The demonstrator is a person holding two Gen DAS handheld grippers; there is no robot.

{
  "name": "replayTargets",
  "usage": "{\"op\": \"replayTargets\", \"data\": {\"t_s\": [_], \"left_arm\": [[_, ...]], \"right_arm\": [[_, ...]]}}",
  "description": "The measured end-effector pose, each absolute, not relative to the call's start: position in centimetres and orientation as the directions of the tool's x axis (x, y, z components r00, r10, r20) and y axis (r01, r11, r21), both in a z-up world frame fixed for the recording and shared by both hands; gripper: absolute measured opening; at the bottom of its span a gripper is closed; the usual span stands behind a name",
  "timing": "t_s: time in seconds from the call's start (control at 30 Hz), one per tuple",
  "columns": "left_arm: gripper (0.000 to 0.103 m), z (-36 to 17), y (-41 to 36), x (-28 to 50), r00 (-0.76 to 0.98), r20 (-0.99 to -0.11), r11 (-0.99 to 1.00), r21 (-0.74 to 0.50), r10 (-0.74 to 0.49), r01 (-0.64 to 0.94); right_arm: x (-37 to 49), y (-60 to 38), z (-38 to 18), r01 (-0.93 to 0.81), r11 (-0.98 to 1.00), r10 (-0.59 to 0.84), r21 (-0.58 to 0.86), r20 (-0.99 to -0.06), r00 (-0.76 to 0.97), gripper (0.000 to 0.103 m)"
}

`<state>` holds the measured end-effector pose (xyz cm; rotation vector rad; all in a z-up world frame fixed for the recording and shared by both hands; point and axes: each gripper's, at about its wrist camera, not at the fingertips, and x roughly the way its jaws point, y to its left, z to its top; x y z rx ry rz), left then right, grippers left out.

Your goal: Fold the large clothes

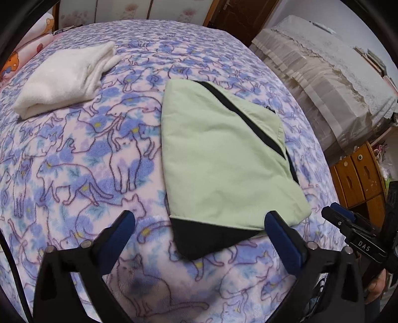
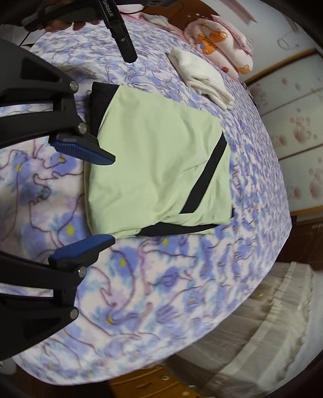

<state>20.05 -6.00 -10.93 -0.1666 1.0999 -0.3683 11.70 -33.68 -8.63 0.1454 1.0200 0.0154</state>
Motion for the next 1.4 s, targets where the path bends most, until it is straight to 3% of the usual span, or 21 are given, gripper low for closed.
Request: {"op": "replayTargets", "data": {"t_s": [0.17,0.23,0.3,0.33,0.8,1.1,1.23,1.4], "left_arm": [[0.103,-10.5,-6.2,21.3,0.407,-0.825,0.920,-0.336,-0.392,0.205],[0.103,-10.6,-6.3,22.0,0.400,-0.823,0.914,-0.349,-0.404,0.206],[0.103,-10.9,-6.4,22.8,0.397,-0.823,0.913,-0.351,-0.407,0.207],[0.103,-11.1,-6.5,23.0,0.396,-0.822,0.912,-0.352,-0.408,0.209],[0.103,-19.1,-8.1,28.3,0.266,-0.841,0.881,-0.433,-0.470,0.190],[0.103,-22.9,-9.2,30.5,0.213,-0.819,0.845,-0.501,-0.533,0.189],[0.103,-23.3,-9.7,31.7,0.211,-0.809,0.835,-0.516,-0.549,0.192],[0.103,-23.9,-9.9,32.7,0.188,-0.802,0.823,-0.537,-0.567,0.188]], "right_arm": [[13.4,-34.1,-7.3,0.023,0.997,0.053,0.076,-0.850,0.523,0.059],[13.9,-34.3,-7.2,0.010,0.997,0.057,0.073,-0.851,0.522,0.066],[14.9,-34.7,-7.3,-0.004,0.998,0.060,0.068,-0.853,0.519,0.083],[15.2,-34.9,-7.4,-0.007,0.998,0.062,0.068,-0.853,0.518,0.085],[21.5,-40.0,-17.2,0.036,0.945,0.291,0.326,-0.884,0.367,0.085],[26.5,-39.4,-20.5,-0.077,0.807,0.575,0.586,-0.750,0.327,0.087],[28.4,-38.2,-21.1,-0.116,0.777,0.620,0.619,-0.721,0.309,0.087],[29.0,-36.9,-21.8,-0.147,0.795,0.604,0.588,-0.748,0.275,0.087]]}}
